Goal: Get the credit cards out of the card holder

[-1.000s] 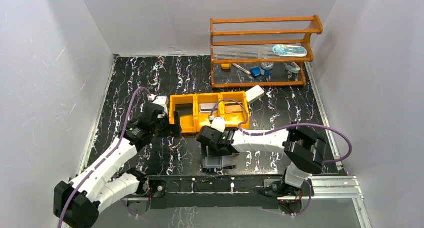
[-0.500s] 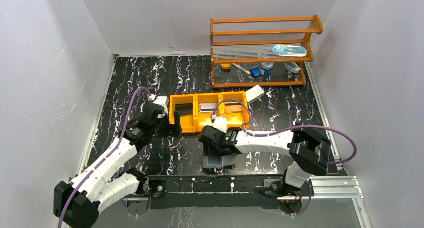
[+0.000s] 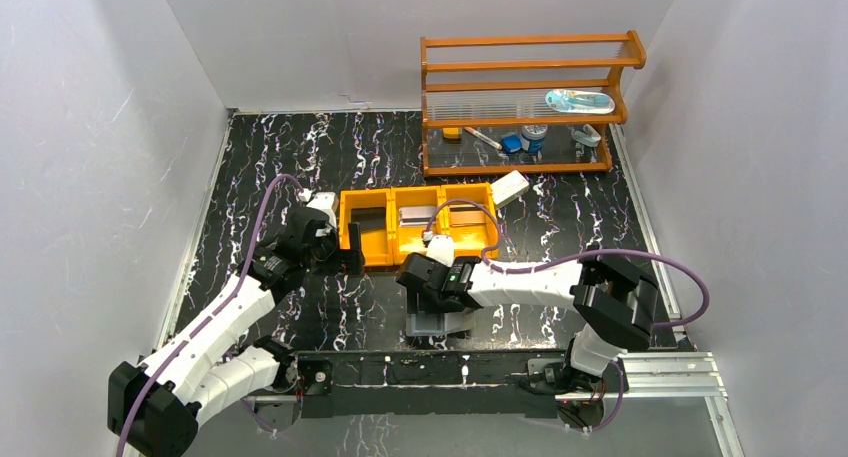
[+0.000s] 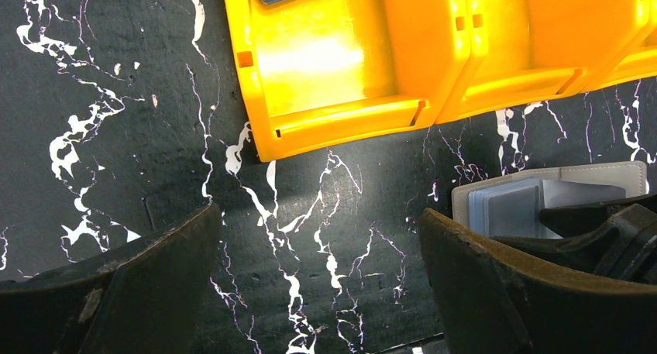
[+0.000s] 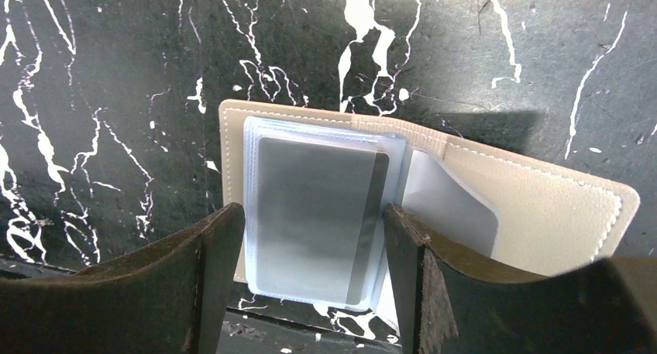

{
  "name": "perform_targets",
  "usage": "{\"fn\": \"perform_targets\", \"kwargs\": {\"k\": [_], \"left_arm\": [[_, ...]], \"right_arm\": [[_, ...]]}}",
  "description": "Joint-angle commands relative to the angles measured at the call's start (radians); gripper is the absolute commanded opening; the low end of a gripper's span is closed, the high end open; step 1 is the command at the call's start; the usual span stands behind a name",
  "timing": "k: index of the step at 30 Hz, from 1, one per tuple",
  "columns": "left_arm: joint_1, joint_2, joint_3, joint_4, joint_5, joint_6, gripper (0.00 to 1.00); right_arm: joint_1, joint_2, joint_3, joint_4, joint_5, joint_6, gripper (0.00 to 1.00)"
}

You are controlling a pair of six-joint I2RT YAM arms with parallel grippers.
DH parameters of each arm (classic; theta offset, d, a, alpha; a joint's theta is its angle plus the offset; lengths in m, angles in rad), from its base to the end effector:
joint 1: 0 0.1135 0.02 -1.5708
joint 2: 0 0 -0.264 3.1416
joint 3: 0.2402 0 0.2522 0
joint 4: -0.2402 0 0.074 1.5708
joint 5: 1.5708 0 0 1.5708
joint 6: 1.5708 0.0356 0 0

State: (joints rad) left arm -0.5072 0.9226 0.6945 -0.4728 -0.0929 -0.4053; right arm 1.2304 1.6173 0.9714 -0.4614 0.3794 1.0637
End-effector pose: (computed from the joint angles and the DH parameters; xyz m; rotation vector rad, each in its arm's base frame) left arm 0.1733 -0.0925 0.2564 0.0674 2.2951 -0.3741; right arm 0.1166 0.2896 0.1819 -0.0986 2.5897 0.3525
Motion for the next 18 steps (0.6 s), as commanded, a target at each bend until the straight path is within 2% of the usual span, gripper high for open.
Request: {"fn": "perform_targets", "kwargs": {"k": [1, 6, 15, 18], "left_arm": [[0.002, 0.003, 0.027, -0.017, 0.014, -0.004, 0.98], [0.001, 0.008, 0.029, -0.017, 0.019, -0.003, 0.98], [0.001, 0.015, 0.03, -0.017, 0.027, -0.003, 0.98], [0.002, 0.015, 0.031, -0.009, 0.08, 0.008, 0.93]], "right_arm": [[0.0, 0.027, 0.026, -0.006, 0.022, 0.014, 0.73], [0.0, 0.029, 0.024, 0.002, 0.02, 0.015, 0.64], [0.0, -0.046, -0.009, 0.049, 0.002, 0.007, 0.62], [-0.004, -0.077, -0.04, 0.09, -0.014, 0.006, 0.61]]}}
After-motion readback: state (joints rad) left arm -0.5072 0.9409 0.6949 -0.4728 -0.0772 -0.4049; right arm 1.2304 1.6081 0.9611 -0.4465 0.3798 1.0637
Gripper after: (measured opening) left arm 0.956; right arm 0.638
